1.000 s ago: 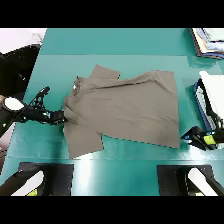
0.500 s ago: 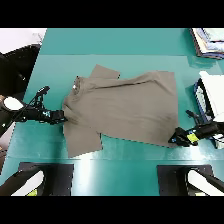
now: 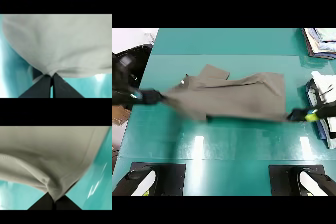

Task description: Fold the shirts.

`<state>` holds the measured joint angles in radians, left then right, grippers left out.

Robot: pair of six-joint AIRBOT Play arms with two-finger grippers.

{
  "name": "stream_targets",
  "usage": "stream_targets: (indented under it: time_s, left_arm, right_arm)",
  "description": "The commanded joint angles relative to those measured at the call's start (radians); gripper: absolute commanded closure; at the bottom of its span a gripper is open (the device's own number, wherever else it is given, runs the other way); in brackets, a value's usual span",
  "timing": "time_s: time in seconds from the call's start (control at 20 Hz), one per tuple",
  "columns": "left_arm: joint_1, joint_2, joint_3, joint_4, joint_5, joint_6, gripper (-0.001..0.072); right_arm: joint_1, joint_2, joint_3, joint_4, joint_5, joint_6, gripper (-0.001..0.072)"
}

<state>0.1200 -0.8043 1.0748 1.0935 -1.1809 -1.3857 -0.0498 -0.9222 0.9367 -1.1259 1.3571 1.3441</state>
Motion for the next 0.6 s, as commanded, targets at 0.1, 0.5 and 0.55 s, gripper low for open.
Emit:
stream_targets:
  time_s: [0.1, 0.5, 0.55]
  left_arm:
    - [0.0, 0.063, 0.615, 0.029, -0.083, -0.047, 0.068]
    - [0.0, 0.057, 1.086, 0.025, -0.029, -0.111, 0.068]
    - [0.0, 0.049, 1.08, 0.025, -0.035, -0.111, 0.0681]
  right_arm:
    - [-0.094, 0.161, 0.574, -0.001, -0.073, 0.001, 0.0695]
    - [-0.311, 0.126, 1.132, 0.001, 0.044, 0.002, 0.0697]
    - [-0.311, 0.1, 1.16, 0.006, 0.078, 0.004, 0.0697]
